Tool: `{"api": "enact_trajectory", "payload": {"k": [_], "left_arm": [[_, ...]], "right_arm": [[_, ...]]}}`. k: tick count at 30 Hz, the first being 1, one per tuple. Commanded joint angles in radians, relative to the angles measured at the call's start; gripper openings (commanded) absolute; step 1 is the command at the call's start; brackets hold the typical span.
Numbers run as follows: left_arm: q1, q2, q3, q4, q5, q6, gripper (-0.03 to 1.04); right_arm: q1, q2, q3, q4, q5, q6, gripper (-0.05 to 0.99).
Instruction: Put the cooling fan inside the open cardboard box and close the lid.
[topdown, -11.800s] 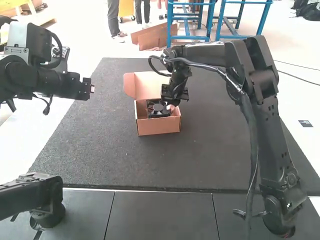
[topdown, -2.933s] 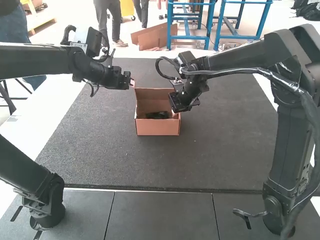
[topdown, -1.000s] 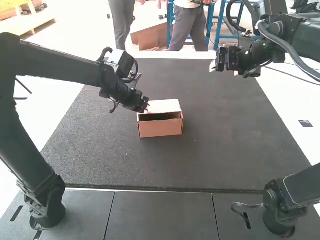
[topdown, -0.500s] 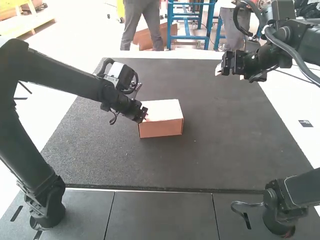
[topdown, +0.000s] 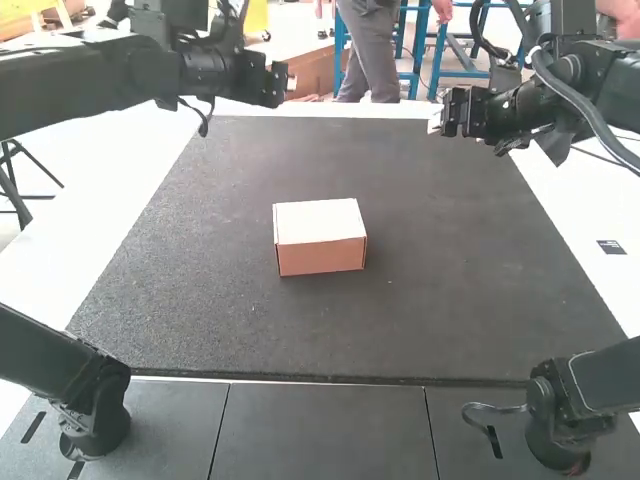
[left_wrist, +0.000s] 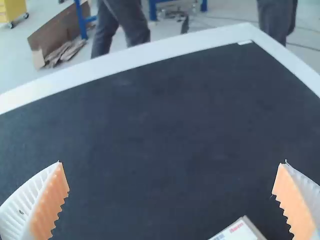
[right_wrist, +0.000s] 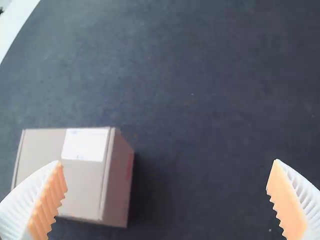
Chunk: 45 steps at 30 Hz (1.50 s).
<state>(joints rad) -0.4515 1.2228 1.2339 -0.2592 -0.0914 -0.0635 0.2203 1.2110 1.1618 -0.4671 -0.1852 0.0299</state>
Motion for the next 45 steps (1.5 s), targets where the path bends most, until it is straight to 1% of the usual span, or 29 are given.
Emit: {"api": "enact_trajectory", "payload": {"k": [1, 3, 6, 10, 13, 15, 16, 19, 23, 25, 28, 36, 39, 43, 45], "left_arm": [[0.007, -0.032, -0.022, 0.025, 0.028, -0.035, 0.97], [0.007, -0.074, -0.056, 0.064, 0.028, -0.033, 0.97], [0.007, -0.152, -0.146, 0.150, 0.039, -0.030, 0.97], [0.007, -0.275, -0.323, 0.285, 0.045, 0.004, 0.97], [0.010, -0.368, -0.456, 0.373, 0.038, 0.004, 0.97], [0.023, -0.425, -0.531, 0.423, 0.038, 0.047, 0.97], [0.031, -0.453, -0.565, 0.439, 0.036, 0.053, 0.97], [0.065, -0.533, -0.672, 0.500, 0.035, 0.053, 0.97], [0.116, -0.628, -0.806, 0.569, 0.036, 0.056, 0.97], [0.140, -0.675, -0.861, 0.572, 0.047, 0.056, 0.97], [0.163, -0.744, -0.938, 0.575, 0.053, 0.054, 0.97], [0.165, -0.928, -1.110, 0.583, 0.056, 0.057, 0.97], [0.168, -1.000, -1.153, 0.574, 0.062, 0.057, 0.97], [0.169, -1.105, -1.200, 0.520, 0.062, 0.057, 0.97], [0.169, -1.174, -1.222, 0.476, 0.062, 0.056, 0.97]], "right_arm": [[-0.013, -0.054, -0.027, 0.058, -0.019, -0.056, 0.92], [-0.013, -0.077, -0.065, 0.085, -0.019, -0.061, 0.92], [-0.013, -0.130, -0.146, 0.168, -0.016, -0.061, 0.92], [-0.013, -0.238, -0.281, 0.324, 0.004, -0.064, 0.92], [-0.013, -0.315, -0.381, 0.421, 0.041, -0.082, 0.92], [-0.013, -0.363, -0.436, 0.470, 0.062, -0.101, 0.92], [-0.013, -0.384, -0.461, 0.492, 0.084, -0.113, 0.92], [-0.016, -0.447, -0.536, 0.545, 0.102, -0.133, 0.92], [-0.033, -0.518, -0.619, 0.598, 0.115, -0.137, 0.92], [-0.042, -0.550, -0.662, 0.630, 0.119, -0.137, 0.92], [-0.050, -0.590, -0.725, 0.690, 0.133, -0.137, 0.92], [-0.052, -0.660, -0.875, 0.817, 0.145, -0.145, 0.92], [-0.053, -0.677, -0.918, 0.820, 0.145, -0.156, 0.92], [-0.065, -0.717, -0.976, 0.832, 0.141, -0.162, 0.92], [-0.079, -0.743, -1.001, 0.832, 0.121, -0.162, 0.92]]}}
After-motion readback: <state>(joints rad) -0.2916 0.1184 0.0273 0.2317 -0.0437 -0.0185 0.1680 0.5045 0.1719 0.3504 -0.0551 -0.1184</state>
